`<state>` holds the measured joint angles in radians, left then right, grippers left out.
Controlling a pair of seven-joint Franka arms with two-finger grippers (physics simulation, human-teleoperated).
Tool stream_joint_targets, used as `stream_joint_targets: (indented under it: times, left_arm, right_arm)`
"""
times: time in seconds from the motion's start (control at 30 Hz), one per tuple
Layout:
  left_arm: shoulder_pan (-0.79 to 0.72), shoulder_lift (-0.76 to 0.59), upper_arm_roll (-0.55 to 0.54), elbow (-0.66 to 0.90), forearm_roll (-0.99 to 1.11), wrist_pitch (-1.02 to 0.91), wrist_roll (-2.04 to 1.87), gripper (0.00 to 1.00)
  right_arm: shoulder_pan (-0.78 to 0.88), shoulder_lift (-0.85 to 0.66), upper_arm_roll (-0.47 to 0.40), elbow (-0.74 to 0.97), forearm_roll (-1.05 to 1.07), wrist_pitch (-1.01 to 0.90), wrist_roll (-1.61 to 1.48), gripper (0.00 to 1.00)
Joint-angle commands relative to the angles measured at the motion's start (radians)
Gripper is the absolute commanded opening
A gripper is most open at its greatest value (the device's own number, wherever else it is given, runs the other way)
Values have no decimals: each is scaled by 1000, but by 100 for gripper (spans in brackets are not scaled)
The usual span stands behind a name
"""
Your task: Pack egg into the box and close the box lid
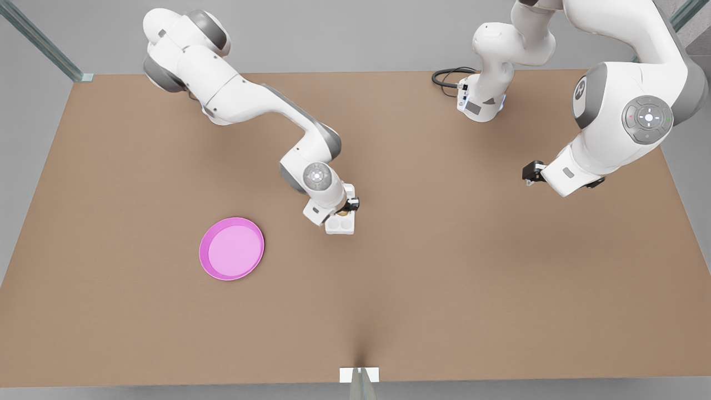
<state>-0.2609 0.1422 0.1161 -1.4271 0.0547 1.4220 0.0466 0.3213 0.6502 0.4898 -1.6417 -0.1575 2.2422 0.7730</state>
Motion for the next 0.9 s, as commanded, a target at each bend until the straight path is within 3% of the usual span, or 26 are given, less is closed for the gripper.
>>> stream_joint_targets:
  times: [0.0, 0.33, 0.37, 0.43, 0.47, 0.6, 0.63, 0.73, 0.8, 0.83, 0.87]
  left_arm:
    - [0, -1, 0, 0, 1, 0, 1, 100]
    - [0, -1, 0, 0, 1, 0, 1, 100]
    - [0, -1, 0, 0, 1, 0, 1, 100]
    - [0, -1, 0, 0, 1, 0, -1, 100]
    - [0, -1, 0, 0, 1, 0, 1, 100]
    - [0, 0, 0, 0, 1, 0, 1, 100]
    - [0, 0, 0, 0, 1, 0, -1, 100]
    - [-1, 0, 0, 0, 1, -2, 1, 100]
    - [-4, 14, -9, 0, 4, -2, -2, 100]
    - [-4, 19, -42, 0, 4, -15, -5, 100]
    - [-3, 19, -128, 7, 7, -118, -50, 100]
  right_arm:
    - [7, -1, 0, -15, -34, 33, 568, 41]
    - [7, 22, -2, -46, -88, 34, 589, 44]
    - [7, 22, -2, -46, -100, 34, 589, 56]
    - [7, 22, -2, -46, -120, 34, 588, 94]
    - [7, 22, 0, -43, -122, 34, 588, 100]
    - [-1, 17, 0, 17, -214, 31, 566, 100]
    - [-14, 12, 0, 86, -246, 27, 476, 100]
    - [-281, -111, 38, 203, -203, -57, -367, 100]
    - [-245, -366, -426, 186, 104, -493, -857, 100]
    - [-261, -499, -481, 94, 105, -619, -856, 100]
    - [-294, -532, -478, 94, 110, -716, -856, 100]
